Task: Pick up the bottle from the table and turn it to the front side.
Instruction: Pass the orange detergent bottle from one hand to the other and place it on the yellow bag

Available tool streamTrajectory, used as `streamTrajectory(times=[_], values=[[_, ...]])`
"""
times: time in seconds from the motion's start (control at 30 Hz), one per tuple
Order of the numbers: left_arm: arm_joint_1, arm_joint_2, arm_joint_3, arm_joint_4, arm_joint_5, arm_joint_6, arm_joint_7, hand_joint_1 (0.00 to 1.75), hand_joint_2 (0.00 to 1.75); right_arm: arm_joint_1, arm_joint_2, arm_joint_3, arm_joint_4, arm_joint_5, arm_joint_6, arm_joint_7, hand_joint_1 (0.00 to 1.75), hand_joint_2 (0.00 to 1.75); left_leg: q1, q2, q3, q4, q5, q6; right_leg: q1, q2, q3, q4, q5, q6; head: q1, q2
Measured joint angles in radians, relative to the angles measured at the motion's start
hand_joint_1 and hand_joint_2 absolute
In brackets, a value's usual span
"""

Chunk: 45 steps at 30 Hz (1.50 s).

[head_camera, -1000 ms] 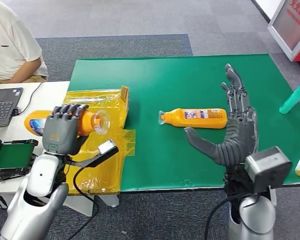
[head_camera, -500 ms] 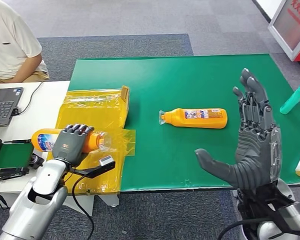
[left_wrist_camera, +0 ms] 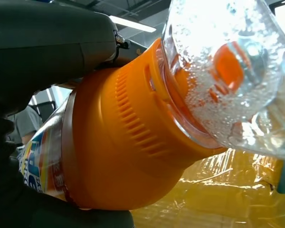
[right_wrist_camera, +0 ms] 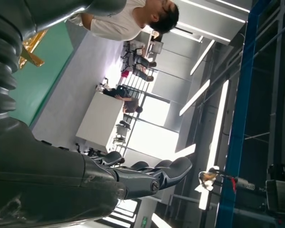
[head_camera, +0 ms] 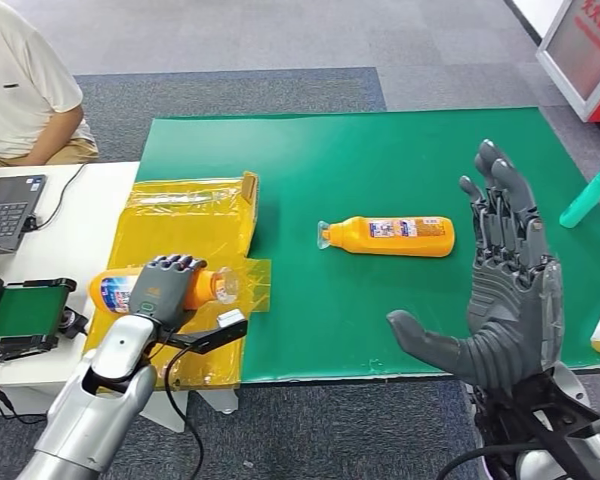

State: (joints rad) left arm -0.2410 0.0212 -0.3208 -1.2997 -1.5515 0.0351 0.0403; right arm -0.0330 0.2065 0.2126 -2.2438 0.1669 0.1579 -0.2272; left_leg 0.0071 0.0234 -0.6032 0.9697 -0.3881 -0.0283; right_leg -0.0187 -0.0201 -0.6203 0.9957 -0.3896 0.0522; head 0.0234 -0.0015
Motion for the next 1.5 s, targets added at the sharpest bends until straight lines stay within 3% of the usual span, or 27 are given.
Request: streamTrajectory(times=[0.33,0.47,1.13,1.5], values=[[-0.027,-0.048,0.007,0.034,0.000,0.000,-0.005,1.75,1.75,0.000,-0.001,0.006,0.000,-0.006,0.005,-0.004,0.00,1.75,0.000,0.000,0.000,0.000,0.000,0.000,0.000,0.000,0.000,0.000,0.000,0.000,0.000,0.000],[-0.030,-0.058,0.006,0.045,0.000,-0.001,-0.003,0.00,1.75,0.001,-0.002,0.006,-0.004,-0.009,0.005,-0.012,0.00,1.75,0.000,0.000,0.000,0.000,0.000,0.000,0.000,0.000,0.000,0.000,0.000,0.000,0.000,0.000],[-0.029,-0.073,0.016,0.075,0.001,0.007,-0.008,0.00,1.75,0.013,-0.015,-0.008,-0.042,0.007,0.012,-0.034,0.00,1.75,0.000,0.000,0.000,0.000,0.000,0.000,0.000,0.000,0.000,0.000,0.000,0.000,0.000,0.000],[0.044,-0.182,0.120,-0.133,0.150,0.004,-0.172,0.00,1.75,0.043,-0.016,-0.018,-0.047,0.047,0.013,-0.036,0.00,1.75,0.000,0.000,-0.001,0.000,0.000,0.000,0.000,0.000,0.000,0.000,0.000,0.000,0.000,0.000]])
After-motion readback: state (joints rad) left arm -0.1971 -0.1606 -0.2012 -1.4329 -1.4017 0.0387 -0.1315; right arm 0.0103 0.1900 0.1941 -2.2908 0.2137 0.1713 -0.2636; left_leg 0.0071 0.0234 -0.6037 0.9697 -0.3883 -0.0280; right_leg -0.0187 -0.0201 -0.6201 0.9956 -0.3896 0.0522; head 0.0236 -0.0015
